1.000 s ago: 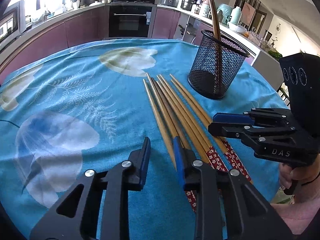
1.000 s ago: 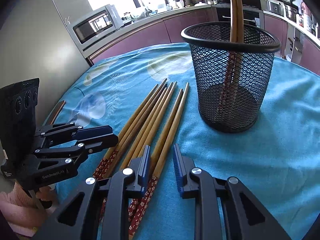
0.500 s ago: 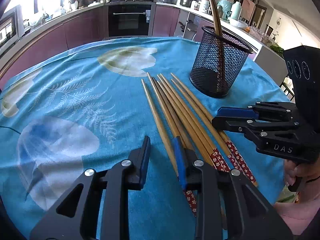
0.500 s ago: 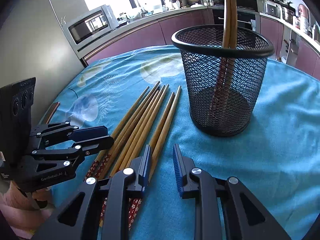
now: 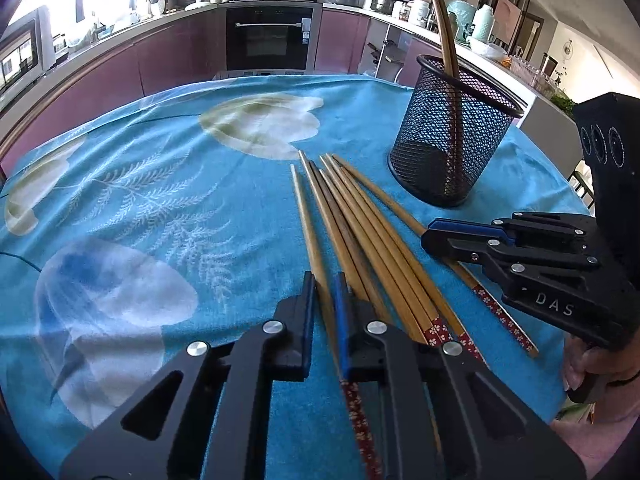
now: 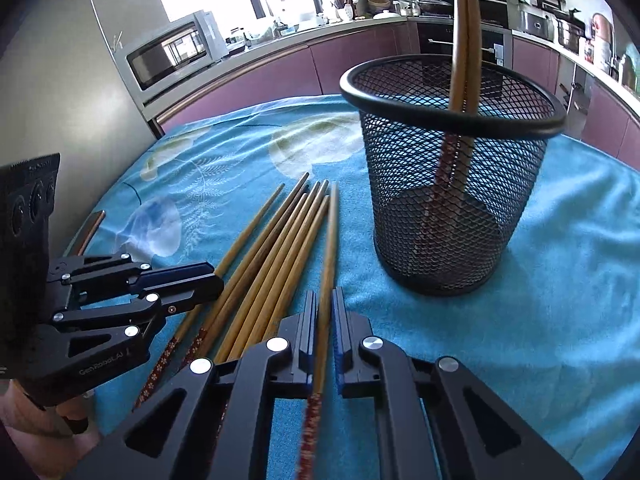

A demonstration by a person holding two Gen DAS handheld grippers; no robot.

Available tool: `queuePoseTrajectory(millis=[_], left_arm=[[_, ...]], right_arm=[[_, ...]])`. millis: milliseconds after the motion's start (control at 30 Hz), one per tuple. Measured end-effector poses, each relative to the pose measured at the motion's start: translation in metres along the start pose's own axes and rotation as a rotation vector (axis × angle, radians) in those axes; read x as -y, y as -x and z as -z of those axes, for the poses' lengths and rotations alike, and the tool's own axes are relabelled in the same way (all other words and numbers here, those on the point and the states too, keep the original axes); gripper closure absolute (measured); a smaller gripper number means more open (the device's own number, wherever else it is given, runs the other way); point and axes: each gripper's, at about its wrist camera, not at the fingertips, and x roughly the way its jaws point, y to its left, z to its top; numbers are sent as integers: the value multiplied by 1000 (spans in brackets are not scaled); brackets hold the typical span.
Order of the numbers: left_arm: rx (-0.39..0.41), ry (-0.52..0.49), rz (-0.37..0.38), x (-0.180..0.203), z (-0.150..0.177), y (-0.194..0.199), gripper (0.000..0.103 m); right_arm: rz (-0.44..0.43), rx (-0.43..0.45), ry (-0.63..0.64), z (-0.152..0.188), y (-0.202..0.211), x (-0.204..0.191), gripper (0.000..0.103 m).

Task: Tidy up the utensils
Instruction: 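Raise the chopstick upright with the right tool over the cup while the left tool carries its own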

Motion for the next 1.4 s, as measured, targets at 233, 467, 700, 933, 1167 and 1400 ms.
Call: queuePoseTrajectory(millis=[233,467,700,933,1167,1400], left_arm=[[26,30,27,-2,3,10,95],[14,-22,48,7,10,15,95],[-3,-32,51,2,11,12,95],[-19,-41,71,-1,8,4,94],[-6,-32,66,0,4,10,95],[72,-41,143,3,-8,46,95]], right_arm=[[-42,30,-16,2,13,2,97],[-92,3,35,7,18,-5,97],[-72,-37,73,4,10,-11,97],[-81,-53,60,2,2,-6,96],[-97,2,58,3,17,-5,97],[-107,98,62,-2,55,0,97]])
